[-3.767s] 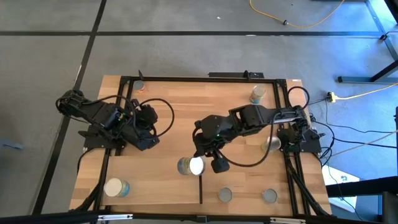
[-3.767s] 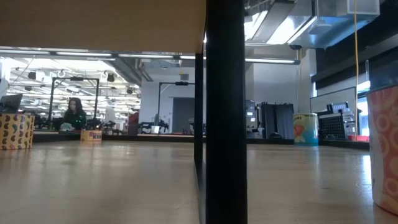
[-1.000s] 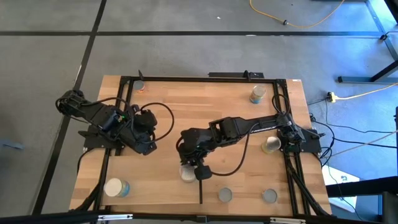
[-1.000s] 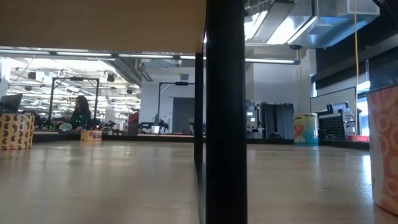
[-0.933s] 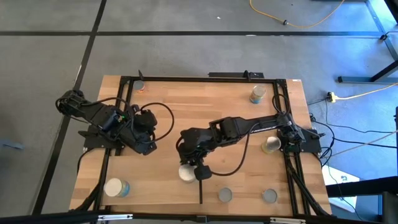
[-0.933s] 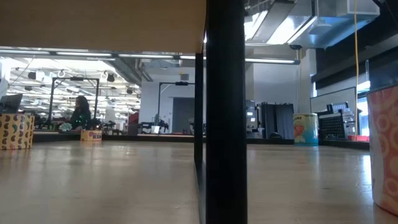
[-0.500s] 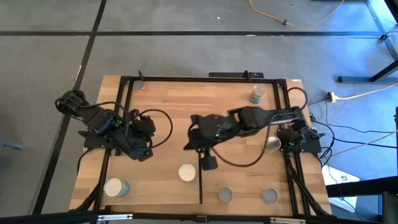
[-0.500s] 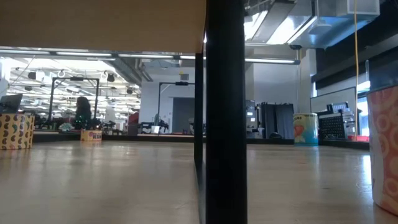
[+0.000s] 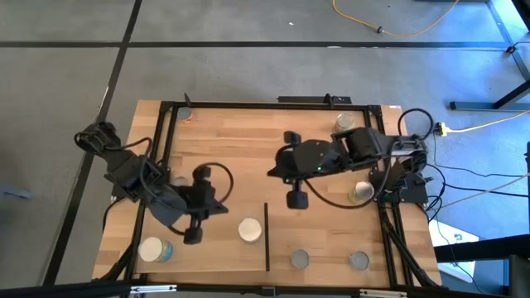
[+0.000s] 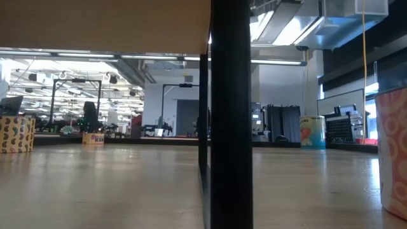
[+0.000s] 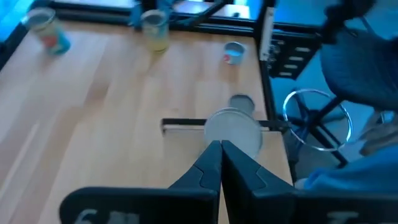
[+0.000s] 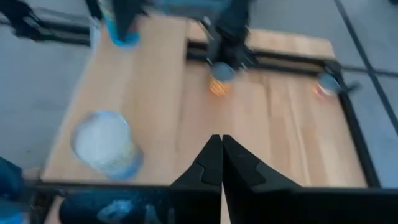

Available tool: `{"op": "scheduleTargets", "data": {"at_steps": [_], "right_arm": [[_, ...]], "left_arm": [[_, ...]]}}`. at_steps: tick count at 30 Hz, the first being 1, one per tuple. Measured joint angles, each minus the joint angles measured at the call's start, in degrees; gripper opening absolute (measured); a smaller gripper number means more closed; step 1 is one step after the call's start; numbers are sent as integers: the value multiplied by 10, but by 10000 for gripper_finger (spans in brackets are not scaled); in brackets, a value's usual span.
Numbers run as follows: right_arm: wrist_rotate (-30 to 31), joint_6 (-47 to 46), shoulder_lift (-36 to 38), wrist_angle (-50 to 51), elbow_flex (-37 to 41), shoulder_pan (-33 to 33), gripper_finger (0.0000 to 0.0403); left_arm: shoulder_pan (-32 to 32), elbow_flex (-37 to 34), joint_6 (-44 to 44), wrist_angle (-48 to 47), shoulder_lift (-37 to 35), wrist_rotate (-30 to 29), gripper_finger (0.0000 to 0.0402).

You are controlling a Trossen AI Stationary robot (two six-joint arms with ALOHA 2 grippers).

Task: Pick and place cans onto a shelf
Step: Put the canned peas on the shelf

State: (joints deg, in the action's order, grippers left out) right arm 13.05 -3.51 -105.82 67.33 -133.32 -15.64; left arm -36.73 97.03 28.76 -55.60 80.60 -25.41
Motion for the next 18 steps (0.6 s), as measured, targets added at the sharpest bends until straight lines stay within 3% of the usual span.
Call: {"op": "scheduleTargets", "data": {"at_steps": [5,10,18], "right_arm": [[37,-54,19,58,0,0,1],[39,-72,27,79,0,0,2],[35,-67,26,81,0,0,2]], "left_arm": [[4,0,-40,24,32,18,0],[15,0,-52,44,72,59,0],[16,0,-55,60,119,69,0]]}}
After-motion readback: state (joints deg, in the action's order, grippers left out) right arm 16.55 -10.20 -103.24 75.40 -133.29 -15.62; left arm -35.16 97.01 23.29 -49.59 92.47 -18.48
